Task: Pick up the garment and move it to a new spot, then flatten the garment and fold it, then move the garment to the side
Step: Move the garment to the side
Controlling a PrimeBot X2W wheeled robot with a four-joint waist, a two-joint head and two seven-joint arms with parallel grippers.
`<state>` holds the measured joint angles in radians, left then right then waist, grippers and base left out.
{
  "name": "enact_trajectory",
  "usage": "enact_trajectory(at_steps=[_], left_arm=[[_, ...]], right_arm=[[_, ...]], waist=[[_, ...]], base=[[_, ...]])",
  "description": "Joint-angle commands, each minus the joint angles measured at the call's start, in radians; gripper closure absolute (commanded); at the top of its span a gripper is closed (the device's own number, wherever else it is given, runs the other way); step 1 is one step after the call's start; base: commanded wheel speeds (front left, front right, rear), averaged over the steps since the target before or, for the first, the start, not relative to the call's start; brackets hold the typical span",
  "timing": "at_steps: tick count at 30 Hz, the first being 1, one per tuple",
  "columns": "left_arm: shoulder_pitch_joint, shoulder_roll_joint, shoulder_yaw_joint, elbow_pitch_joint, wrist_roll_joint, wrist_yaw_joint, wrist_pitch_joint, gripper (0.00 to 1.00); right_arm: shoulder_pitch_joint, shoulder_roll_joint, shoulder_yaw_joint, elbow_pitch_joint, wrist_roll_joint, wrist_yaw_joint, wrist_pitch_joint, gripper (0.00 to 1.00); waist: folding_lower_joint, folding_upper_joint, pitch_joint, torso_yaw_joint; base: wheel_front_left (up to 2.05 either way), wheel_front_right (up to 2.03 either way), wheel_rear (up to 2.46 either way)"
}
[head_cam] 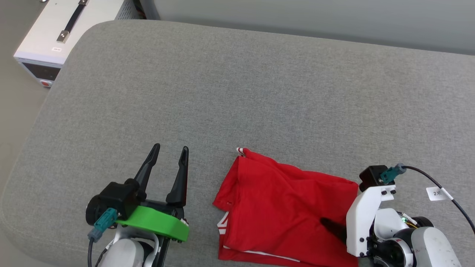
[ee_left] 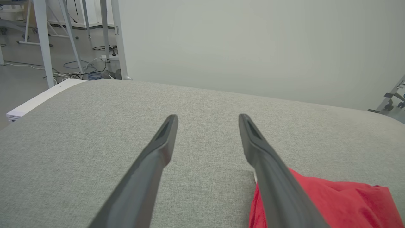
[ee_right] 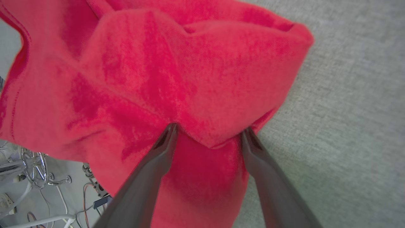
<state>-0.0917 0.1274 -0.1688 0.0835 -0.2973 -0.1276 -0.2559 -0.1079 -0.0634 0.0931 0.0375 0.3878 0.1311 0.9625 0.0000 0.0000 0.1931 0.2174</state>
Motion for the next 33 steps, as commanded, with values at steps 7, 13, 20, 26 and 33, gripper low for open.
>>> enact_trajectory(at_steps=[7,13,20,26,33], left_arm=[[-0.028,-0.009,0.006,0.003,0.005,-0.003,-0.006,0.0],[-0.019,-0.009,0.016,0.008,0.008,-0.003,-0.006,0.0],[-0.002,0.007,0.008,0.012,-0.005,-0.003,-0.006,0.0],[0.006,0.013,-0.026,0.012,-0.014,-0.003,-0.006,0.0],[-0.019,0.025,-0.125,0.006,-0.013,-0.003,-0.006,0.0]], right_arm=[[0.006,-0.003,0.068,0.083,-0.012,0.0,-0.01,1.0],[-0.02,-0.046,0.122,0.068,0.002,0.0,-0.1,1.0],[-0.056,-0.189,0.221,0.004,-0.022,0.0,-0.211,1.0],[-0.088,-0.368,0.279,-0.077,-0.024,0.0,-0.242,1.0],[-0.137,-0.646,0.351,-0.136,0.014,0.0,-0.278,1.0]], waist=[[0.0,0.0,0.021,0.028],[0.0,0.0,-0.008,0.007],[0.0,0.0,-0.048,-0.07],[0.0,0.0,-0.061,-0.172],[0.0,0.0,-0.03,-0.3]], base=[[0.0,0.0,0.0],[0.0,0.0,0.0],[0.0,0.0,0.0],[0.0,0.0,0.0],[0.0,0.0,0.0]])
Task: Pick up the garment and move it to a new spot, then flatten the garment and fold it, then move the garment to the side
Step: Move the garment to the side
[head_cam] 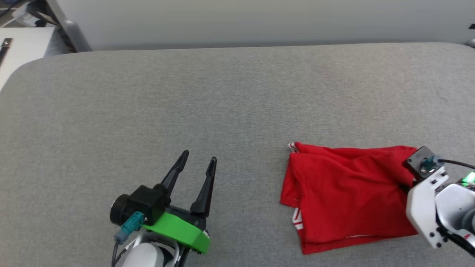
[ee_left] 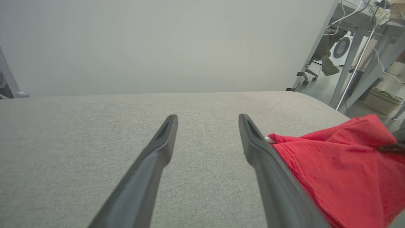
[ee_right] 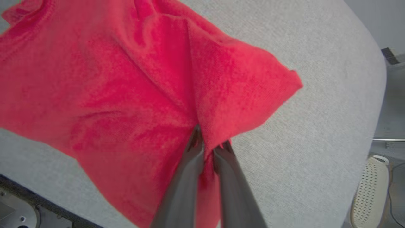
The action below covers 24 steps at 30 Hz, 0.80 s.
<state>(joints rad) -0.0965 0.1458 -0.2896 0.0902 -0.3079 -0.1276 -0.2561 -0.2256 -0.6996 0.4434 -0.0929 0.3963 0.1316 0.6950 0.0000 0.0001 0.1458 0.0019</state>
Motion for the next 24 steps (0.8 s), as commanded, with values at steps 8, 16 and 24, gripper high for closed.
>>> enact_trajectory(at_steps=[8,16,24], left_arm=[[-0.09,0.025,-0.102,-0.019,0.016,-0.003,-0.006,0.0],[-0.198,0.08,-0.159,-0.051,0.043,-0.003,-0.006,0.0],[-0.274,0.132,-0.169,-0.103,0.061,-0.003,-0.006,0.0]], right_arm=[[-0.09,-0.238,0.053,0.036,0.021,-0.001,-0.144,1.0],[-0.206,-0.274,0.033,0.2,-0.056,-0.001,-0.323,1.0],[-0.34,-0.217,-0.076,0.389,-0.17,-0.001,-0.414,1.0]], waist=[[0.0,-0.0001,0.125,-0.206],[0.0,-0.0001,0.294,-0.295],[0.0,-0.0001,0.397,-0.328]], base=[[0.0,0.0,0.0],[0.0,0.0,0.0],[0.0,0.0,0.0]])
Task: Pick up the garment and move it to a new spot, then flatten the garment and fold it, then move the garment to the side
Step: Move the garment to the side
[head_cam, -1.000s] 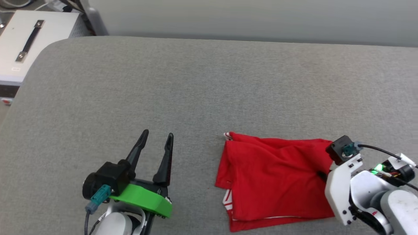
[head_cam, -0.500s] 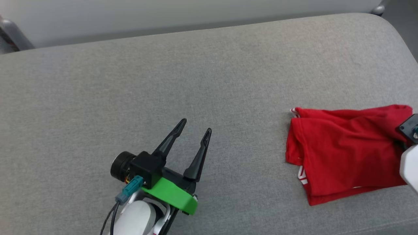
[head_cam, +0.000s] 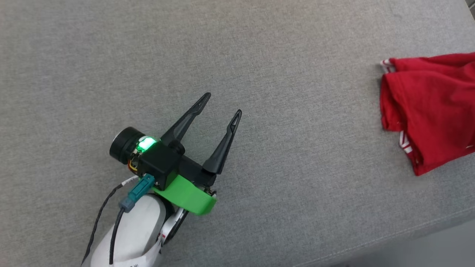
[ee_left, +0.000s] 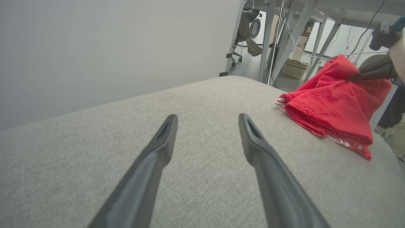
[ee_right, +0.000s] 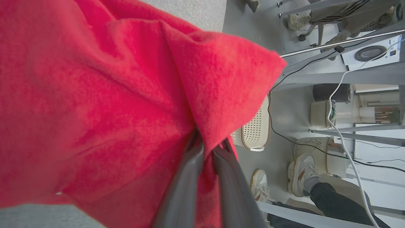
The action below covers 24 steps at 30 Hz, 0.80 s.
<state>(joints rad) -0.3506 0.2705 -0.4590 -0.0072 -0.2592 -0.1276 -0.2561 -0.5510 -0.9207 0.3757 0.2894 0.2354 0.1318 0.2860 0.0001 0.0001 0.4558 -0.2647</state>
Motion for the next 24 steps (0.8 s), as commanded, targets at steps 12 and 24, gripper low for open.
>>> enact_trajectory(at_steps=[12,24], left_arm=[[-0.044,0.024,-0.002,-0.089,0.021,0.009,0.001,0.0],[-0.014,-0.009,0.016,-0.042,-0.014,0.022,-0.005,0.0]], right_arm=[[-0.068,0.077,-0.168,0.206,-0.14,-0.001,-0.1,1.0],[-0.075,0.134,-0.247,0.235,-0.196,-0.001,-0.155,0.0]], waist=[[-0.0001,-0.0001,0.115,-0.035],[-0.0001,-0.0001,0.015,0.016]], base=[[0.0,0.0,0.0],[0.0,0.0,0.0]])
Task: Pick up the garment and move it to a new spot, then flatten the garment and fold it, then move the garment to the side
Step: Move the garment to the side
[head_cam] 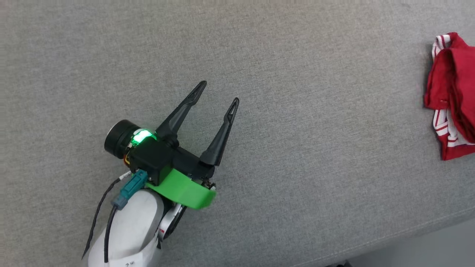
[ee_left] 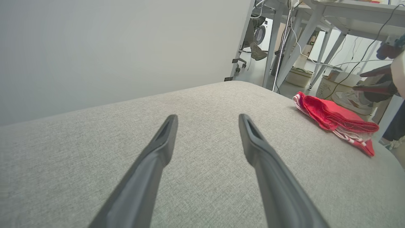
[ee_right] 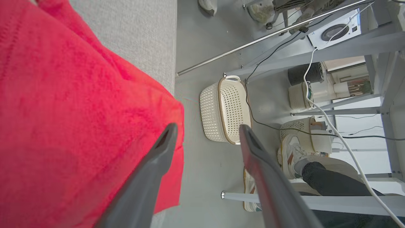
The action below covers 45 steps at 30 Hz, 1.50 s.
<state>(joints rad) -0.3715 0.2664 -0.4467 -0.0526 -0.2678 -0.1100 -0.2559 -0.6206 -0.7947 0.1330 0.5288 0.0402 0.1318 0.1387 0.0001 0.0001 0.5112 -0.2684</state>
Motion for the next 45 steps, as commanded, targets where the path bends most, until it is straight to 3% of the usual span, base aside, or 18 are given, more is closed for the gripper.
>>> enact_trajectory(at_steps=[1,8,14,24,31,45], left_arm=[[0.013,-0.011,0.014,0.012,-0.013,0.005,-0.005,0.0],[0.09,-0.047,0.122,0.057,-0.042,0.008,-0.006,0.0],[0.174,-0.074,0.228,0.095,-0.049,0.002,-0.006,0.0],[0.294,-0.131,0.326,0.134,-0.063,-0.012,-0.006,0.0],[0.344,-0.159,0.352,0.153,-0.046,-0.017,-0.006,0.0],[0.401,-0.202,0.395,0.146,0.041,-0.02,-0.006,0.0]], right_arm=[[-0.002,0.02,-0.013,-0.018,0.009,-0.001,-0.018,0.0],[0.048,0.134,-0.051,-0.184,0.082,-0.001,-0.062,0.0],[0.156,0.246,-0.098,-0.352,0.165,-0.001,-0.099,0.0],[0.387,0.457,-0.179,-0.525,0.234,-0.001,-0.202,0.0],[0.506,0.54,-0.168,-0.521,0.243,-0.001,-0.286,0.0],[0.591,0.613,-0.129,-0.435,0.199,-0.001,-0.377,0.0]], waist=[[-0.0001,-0.0001,-0.06,0.026],[-0.0001,-0.0001,-0.199,0.061],[-0.0001,-0.0001,-0.319,0.11],[-0.0001,-0.0001,-0.439,0.197],[-0.0001,-0.0001,-0.463,0.24],[-0.0001,-0.0001,-0.486,0.279]], base=[[0.0,0.0,0.0],[0.0,0.0,0.0],[0.0,0.0,0.0],[0.0,0.0,0.0],[0.0,0.0,0.0],[0.0,0.0,0.0]])
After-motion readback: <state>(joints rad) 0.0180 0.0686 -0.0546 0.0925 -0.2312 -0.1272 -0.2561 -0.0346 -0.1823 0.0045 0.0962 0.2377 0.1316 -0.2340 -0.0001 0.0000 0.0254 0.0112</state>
